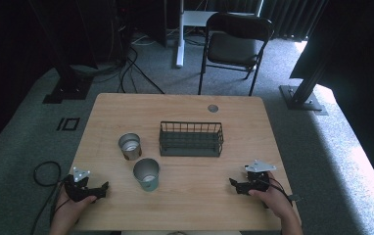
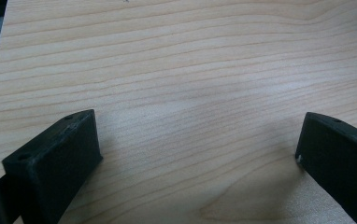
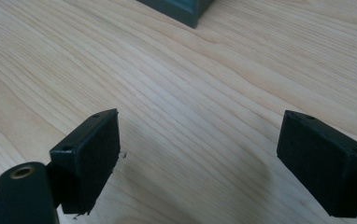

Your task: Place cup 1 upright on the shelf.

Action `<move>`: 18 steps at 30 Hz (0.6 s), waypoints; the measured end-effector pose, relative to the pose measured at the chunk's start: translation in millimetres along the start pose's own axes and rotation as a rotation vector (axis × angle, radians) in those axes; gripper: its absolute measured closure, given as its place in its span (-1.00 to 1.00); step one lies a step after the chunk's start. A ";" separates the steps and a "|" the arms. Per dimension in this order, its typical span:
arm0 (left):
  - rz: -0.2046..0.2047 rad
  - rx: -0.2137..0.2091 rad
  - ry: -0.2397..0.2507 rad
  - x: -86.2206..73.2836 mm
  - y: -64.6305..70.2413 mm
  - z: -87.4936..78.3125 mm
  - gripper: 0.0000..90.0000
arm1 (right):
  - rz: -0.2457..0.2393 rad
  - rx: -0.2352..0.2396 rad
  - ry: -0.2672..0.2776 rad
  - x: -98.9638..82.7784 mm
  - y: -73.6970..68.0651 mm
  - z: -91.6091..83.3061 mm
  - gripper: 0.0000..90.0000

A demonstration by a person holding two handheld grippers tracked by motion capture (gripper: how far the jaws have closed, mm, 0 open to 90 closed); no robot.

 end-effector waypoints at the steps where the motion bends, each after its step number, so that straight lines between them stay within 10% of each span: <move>1: 0.000 0.000 0.000 0.0 0.0 0.0 -0.99 | -0.003 0.006 0.002 0.8 -1.6 1.0 -0.71; 18: 0.000 0.000 0.001 0.0 0.0 0.0 -0.99 | -0.052 0.102 0.017 16.6 -34.1 15.7 -0.71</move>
Point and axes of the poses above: each handheld gripper's, and its own axes: z roughly forward along the jaws, x roughly out of its top, y roughly to its right, the point moved 8 cm from there along z, roughly forward along the jaws, and after that the axes turned 13 degrees about y, right-handed, at the moved point
